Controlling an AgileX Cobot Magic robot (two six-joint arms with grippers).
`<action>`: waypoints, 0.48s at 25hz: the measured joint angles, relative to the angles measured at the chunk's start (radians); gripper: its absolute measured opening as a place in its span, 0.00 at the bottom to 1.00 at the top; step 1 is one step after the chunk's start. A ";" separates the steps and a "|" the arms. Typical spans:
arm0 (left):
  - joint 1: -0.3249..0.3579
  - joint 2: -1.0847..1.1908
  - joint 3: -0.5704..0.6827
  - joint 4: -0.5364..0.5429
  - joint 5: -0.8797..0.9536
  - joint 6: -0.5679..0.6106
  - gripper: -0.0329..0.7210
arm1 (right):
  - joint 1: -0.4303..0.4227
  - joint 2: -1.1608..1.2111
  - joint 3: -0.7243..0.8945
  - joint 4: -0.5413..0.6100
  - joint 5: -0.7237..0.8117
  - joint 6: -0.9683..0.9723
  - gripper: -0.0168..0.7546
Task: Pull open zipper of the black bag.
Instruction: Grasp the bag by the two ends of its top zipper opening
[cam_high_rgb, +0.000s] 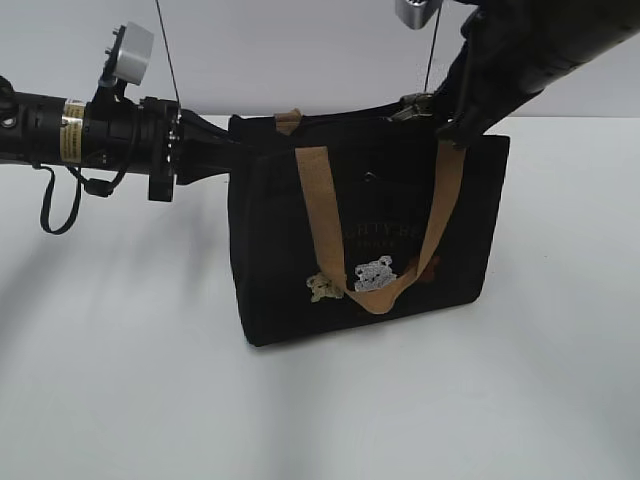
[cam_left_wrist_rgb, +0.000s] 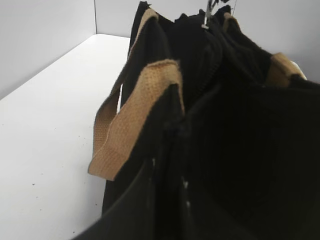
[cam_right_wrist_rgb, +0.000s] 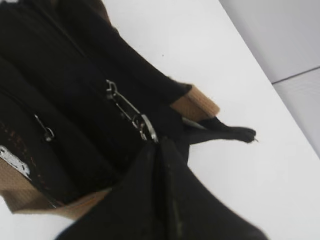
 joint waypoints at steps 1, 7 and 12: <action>0.000 0.000 0.000 0.000 0.000 0.000 0.09 | -0.012 0.000 0.000 0.000 0.008 0.009 0.00; 0.000 0.000 0.000 0.003 0.000 0.000 0.08 | -0.055 -0.001 0.000 -0.041 0.024 0.079 0.00; 0.000 0.000 0.000 0.004 0.001 0.000 0.08 | -0.058 -0.002 0.000 -0.104 0.026 0.125 0.00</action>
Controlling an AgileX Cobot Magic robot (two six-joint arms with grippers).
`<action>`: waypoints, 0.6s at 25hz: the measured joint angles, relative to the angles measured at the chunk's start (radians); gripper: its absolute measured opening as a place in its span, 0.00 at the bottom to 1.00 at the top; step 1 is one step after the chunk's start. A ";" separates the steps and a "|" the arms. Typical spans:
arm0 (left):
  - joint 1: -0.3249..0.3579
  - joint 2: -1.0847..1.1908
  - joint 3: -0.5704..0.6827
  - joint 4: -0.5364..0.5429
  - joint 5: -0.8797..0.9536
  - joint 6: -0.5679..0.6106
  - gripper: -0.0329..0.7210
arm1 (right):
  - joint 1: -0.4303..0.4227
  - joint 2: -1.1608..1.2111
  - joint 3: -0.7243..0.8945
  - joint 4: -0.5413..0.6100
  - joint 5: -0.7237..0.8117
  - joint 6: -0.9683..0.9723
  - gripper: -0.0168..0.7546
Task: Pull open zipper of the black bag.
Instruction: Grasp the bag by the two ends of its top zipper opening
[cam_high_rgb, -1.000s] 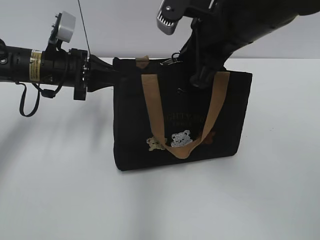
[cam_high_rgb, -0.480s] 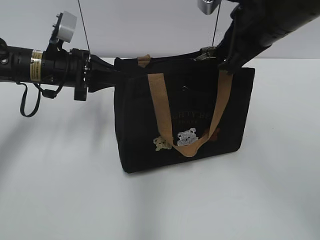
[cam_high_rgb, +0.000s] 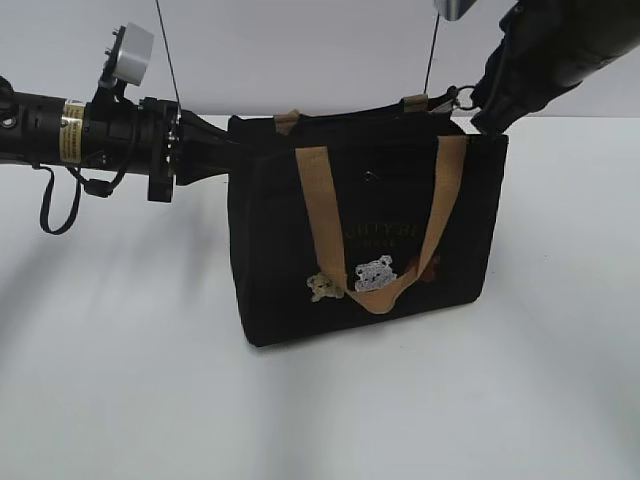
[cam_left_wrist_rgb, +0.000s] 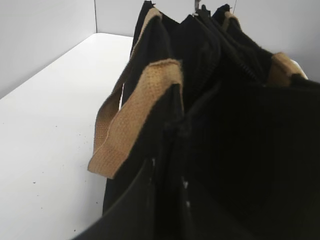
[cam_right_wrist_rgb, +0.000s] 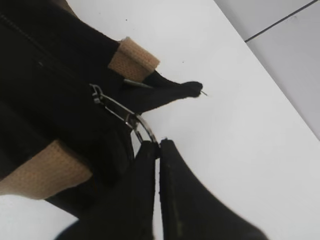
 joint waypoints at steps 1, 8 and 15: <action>0.000 0.000 0.000 0.000 0.000 0.000 0.08 | 0.000 0.000 0.000 -0.020 0.000 0.018 0.00; 0.003 0.000 0.000 0.002 0.008 0.000 0.08 | -0.014 -0.003 0.000 -0.093 0.002 0.116 0.00; 0.003 0.000 0.000 -0.007 0.012 0.000 0.08 | -0.018 -0.004 0.000 -0.004 0.007 0.124 0.05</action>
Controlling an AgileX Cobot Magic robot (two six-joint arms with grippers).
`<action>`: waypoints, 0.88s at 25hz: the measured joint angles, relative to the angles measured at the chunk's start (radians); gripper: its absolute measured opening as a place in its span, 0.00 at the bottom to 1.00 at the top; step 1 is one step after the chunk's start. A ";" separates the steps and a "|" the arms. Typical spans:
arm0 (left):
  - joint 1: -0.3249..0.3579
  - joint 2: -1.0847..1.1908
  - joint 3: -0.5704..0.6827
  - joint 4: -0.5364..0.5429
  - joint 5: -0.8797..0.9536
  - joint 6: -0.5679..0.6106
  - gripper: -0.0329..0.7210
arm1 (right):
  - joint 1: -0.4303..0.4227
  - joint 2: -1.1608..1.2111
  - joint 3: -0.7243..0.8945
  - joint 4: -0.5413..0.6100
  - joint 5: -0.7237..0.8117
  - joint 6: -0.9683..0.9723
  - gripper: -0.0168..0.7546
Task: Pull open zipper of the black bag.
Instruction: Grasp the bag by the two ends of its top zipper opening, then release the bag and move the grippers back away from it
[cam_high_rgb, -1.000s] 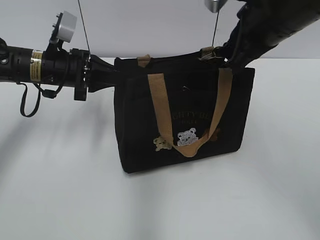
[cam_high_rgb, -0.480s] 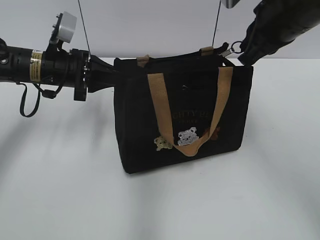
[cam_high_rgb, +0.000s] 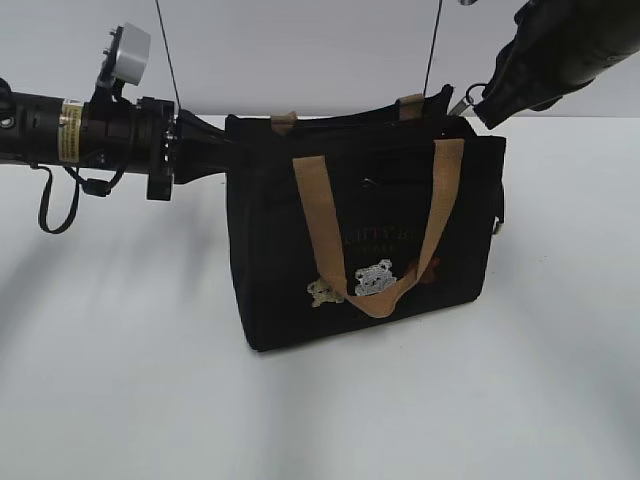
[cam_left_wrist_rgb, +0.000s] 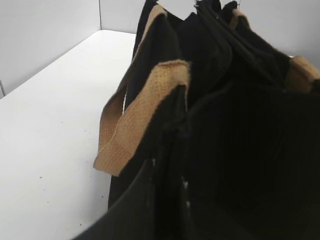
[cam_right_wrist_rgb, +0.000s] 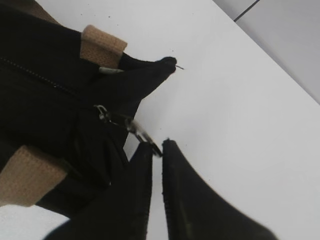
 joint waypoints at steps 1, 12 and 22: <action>0.000 0.000 0.000 -0.001 0.001 0.000 0.08 | 0.000 -0.001 0.000 0.008 0.000 0.001 0.10; 0.000 0.000 0.000 -0.027 0.005 0.000 0.19 | 0.000 -0.036 0.000 0.044 0.005 0.001 0.54; 0.002 -0.063 0.000 -0.036 0.006 -0.098 0.64 | 0.000 -0.094 0.000 0.045 0.018 0.002 0.54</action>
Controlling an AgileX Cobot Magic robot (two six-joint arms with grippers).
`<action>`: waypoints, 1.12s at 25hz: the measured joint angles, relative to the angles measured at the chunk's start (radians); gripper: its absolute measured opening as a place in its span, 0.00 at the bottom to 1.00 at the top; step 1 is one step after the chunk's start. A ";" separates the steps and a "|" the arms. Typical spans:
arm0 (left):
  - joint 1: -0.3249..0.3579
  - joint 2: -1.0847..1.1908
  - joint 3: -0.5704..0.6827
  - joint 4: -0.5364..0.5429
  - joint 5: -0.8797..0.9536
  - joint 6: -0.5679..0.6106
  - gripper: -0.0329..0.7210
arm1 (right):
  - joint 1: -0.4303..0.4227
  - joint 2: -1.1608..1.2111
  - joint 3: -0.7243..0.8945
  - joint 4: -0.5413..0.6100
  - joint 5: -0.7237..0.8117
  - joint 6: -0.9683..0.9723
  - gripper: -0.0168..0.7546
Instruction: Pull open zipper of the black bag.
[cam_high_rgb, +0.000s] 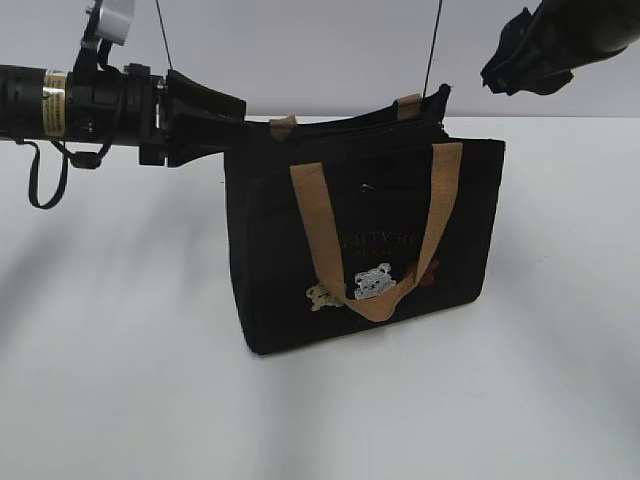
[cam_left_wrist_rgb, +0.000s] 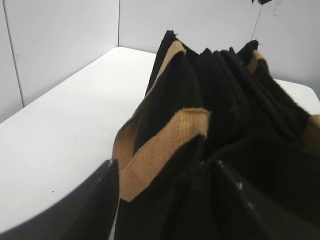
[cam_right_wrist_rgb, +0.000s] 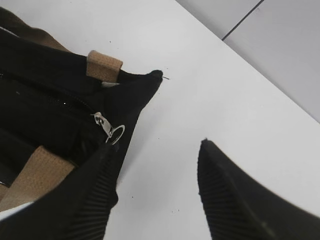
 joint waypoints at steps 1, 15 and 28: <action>0.000 -0.013 0.000 0.019 0.000 -0.026 0.65 | 0.000 -0.001 0.000 0.000 0.000 0.000 0.54; 0.000 -0.288 0.000 0.251 0.691 -0.625 0.68 | 0.000 -0.003 0.000 0.000 0.101 0.001 0.54; 0.003 -0.291 0.115 -0.020 1.255 -0.872 0.69 | 0.000 -0.087 0.000 0.001 0.268 0.099 0.54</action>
